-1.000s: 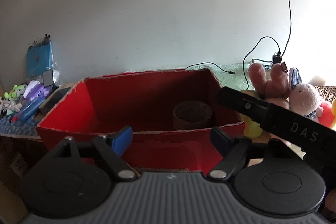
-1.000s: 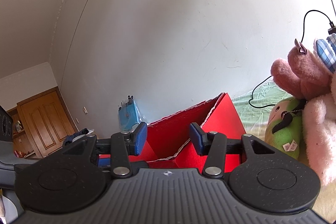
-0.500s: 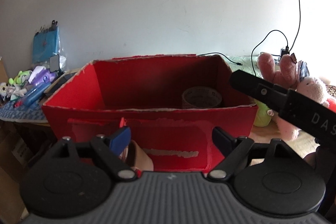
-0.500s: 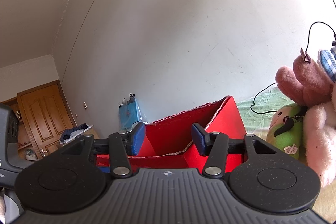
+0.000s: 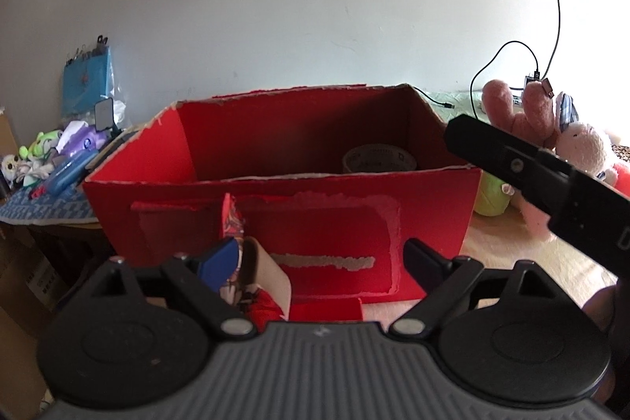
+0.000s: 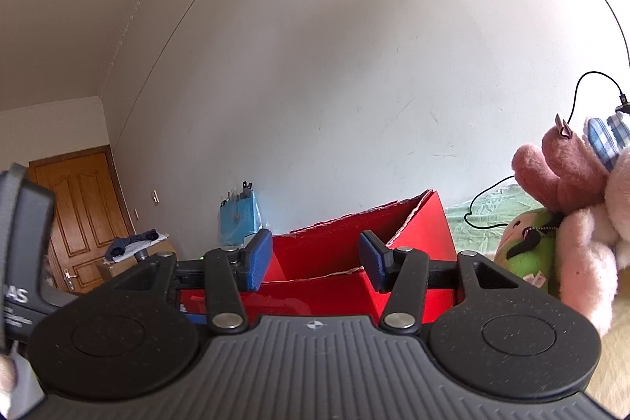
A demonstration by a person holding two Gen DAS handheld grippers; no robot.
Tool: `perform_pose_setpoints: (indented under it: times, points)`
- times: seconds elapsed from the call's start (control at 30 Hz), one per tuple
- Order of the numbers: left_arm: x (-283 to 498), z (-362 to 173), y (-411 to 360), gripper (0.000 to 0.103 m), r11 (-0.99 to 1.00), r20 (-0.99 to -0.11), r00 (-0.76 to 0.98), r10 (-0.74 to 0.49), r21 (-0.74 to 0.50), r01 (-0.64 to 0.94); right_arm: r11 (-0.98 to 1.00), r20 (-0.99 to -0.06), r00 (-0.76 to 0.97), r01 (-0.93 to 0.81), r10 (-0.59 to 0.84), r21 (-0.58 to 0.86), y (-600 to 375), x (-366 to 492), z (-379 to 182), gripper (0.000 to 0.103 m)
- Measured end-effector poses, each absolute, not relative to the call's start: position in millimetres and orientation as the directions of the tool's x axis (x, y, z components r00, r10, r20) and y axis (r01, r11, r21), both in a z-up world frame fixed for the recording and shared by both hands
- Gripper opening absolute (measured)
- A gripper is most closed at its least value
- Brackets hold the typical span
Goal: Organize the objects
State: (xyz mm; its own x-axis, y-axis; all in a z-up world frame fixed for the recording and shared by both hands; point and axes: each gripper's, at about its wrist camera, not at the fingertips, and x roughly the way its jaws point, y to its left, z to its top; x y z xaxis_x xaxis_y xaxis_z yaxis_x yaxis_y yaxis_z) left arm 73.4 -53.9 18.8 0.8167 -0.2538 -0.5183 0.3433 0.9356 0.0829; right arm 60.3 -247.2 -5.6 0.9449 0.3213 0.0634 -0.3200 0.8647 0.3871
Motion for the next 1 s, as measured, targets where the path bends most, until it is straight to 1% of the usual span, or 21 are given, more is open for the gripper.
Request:
perform_pose_setpoints:
  times: [0.1,0.2,0.3,0.4,0.57,0.77,0.9,1.0]
  points:
    - [72.4,18.0,-54.9,0.091,0.936,-0.518,0.82,-0.244,0.096,0.339,0.881,0.036,0.958,-0.277,0.285,0.382,-244.9,54.3,-8.9,0.053]
    - [71.6,16.5,-56.3,0.091,0.937,-0.514,0.827,-0.228,0.116,0.331,0.881,0.034,0.96,-0.27,0.279,0.39,-247.4,46.5,-17.7,0.053]
    - [72.2,14.9,-57.2,0.091,0.935,-0.516,0.826,-0.227,0.123,0.333,0.882,0.004,0.965,-0.241,0.261,0.404,-250.4,45.6,-24.2,0.053]
    - [72.6,12.6,-59.6,0.091,0.934,-0.521,0.825,-0.22,0.131,0.332,0.868,0.003,0.964,-0.241,0.266,0.434,-255.2,46.0,-25.8,0.053]
    - [69.5,14.3,-58.8,0.091,0.934,-0.508,0.836,-0.209,0.15,0.325,0.859,-0.046,0.961,-0.223,0.274,0.461,-254.3,46.6,-31.1,0.053]
    - [59.4,19.9,-46.1,0.091,0.934,-0.473,0.857,-0.202,0.171,0.314,0.861,-0.042,0.96,-0.23,0.278,0.454,-251.4,40.7,-31.7,0.053]
    - [52.0,27.3,-27.4,0.091,0.939,-0.449,0.868,-0.213,0.151,0.309,0.857,-0.046,0.959,-0.227,0.28,0.463,-252.2,39.3,-32.1,0.053]
    - [45.9,35.5,-6.7,0.091,0.945,-0.429,0.87,-0.242,0.099,0.312,0.855,-0.05,0.957,-0.231,0.285,0.464,-251.9,38.8,-32.0,0.053]
